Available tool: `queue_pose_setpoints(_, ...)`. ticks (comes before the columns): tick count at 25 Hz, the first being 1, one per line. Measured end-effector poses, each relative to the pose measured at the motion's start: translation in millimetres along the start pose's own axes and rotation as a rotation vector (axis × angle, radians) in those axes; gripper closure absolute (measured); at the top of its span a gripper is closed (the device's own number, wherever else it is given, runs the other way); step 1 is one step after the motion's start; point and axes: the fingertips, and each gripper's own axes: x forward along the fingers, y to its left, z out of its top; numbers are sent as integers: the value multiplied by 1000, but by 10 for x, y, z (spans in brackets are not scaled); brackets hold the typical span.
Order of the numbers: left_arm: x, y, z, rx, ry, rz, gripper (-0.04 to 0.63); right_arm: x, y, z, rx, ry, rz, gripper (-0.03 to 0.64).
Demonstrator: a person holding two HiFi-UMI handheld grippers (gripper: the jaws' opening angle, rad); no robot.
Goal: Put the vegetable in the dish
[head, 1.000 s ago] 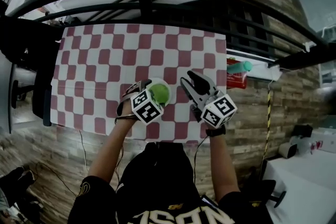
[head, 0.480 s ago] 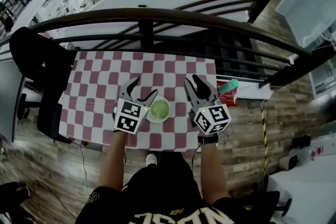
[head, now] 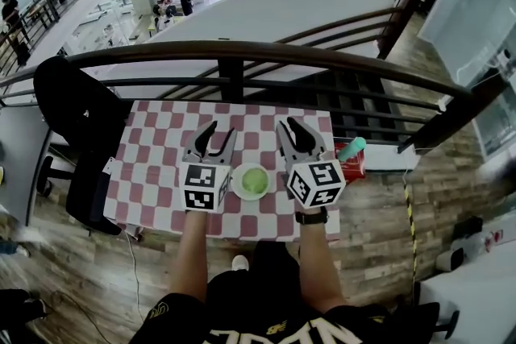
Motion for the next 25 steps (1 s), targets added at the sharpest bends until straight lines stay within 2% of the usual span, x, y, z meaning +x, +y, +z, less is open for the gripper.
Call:
queue_pose_setpoints(7,-191,75,151,-58,-61,24,490,26,277,110,-14,5,-13,563)
queue_pose_setpoints(13,-316,125,143,-92,-65,62,575,35,574,143,-11,9,26,595)
queue_pose_setpoints(15,-384,150,124,-107,-73,79,577,24,624,102,-12,23,9,600)
queue_pose_setpoints(19,-516,196,179,-62,-89,123,577,-2,572,21,-7,65,-62,601)
queue_pose_setpoints(22,-581,184,189,-26,-88,124,577,-50,536,-25,-21,76,-110,601)
queue_pose_setpoints(25,-609,177,174,-24,-87,117,577,-88,499,-36,-28,70,-138,601)
